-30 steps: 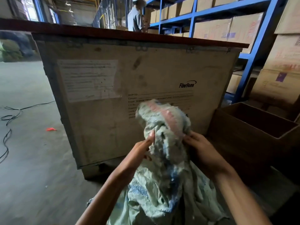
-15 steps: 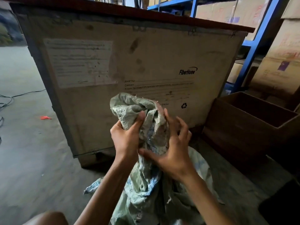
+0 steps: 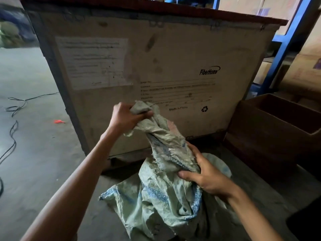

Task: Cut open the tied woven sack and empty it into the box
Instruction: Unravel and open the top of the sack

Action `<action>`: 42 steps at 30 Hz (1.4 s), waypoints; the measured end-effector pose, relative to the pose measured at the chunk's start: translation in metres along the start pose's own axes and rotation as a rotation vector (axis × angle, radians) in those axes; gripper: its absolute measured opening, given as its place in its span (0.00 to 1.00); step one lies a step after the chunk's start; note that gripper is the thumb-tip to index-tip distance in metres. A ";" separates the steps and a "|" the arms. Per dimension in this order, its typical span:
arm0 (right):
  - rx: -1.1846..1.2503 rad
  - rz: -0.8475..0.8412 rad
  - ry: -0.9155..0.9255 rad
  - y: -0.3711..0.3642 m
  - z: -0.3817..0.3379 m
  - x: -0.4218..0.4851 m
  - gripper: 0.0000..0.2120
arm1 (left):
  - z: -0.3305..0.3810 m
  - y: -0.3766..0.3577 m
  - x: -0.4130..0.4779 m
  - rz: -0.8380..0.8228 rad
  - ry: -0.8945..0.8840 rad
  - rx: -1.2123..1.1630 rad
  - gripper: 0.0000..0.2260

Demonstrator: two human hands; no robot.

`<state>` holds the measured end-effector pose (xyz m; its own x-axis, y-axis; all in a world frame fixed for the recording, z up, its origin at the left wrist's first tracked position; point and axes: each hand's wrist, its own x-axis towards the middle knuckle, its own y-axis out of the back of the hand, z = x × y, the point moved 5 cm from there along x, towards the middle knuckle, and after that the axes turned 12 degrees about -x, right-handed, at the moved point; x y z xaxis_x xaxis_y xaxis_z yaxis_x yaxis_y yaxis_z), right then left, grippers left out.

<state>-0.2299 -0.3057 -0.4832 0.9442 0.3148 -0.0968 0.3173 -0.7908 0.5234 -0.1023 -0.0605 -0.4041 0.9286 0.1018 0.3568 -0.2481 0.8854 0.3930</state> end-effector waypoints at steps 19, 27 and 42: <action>0.544 0.373 0.149 0.031 -0.014 0.001 0.29 | 0.031 -0.098 -0.108 -0.379 0.332 -0.914 0.06; 0.335 0.815 0.074 0.078 -0.016 -0.009 0.10 | 0.010 -0.049 -0.079 -0.170 0.140 -0.497 0.10; 0.381 0.778 -0.036 0.075 -0.005 -0.004 0.11 | 0.008 -0.042 -0.088 -0.299 0.493 -1.193 0.14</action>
<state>-0.2099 -0.3633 -0.4389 0.9054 -0.4006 0.1406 -0.4182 -0.8984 0.1338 -0.1759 -0.1107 -0.4452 0.9699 -0.2371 -0.0557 0.1399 0.7294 -0.6696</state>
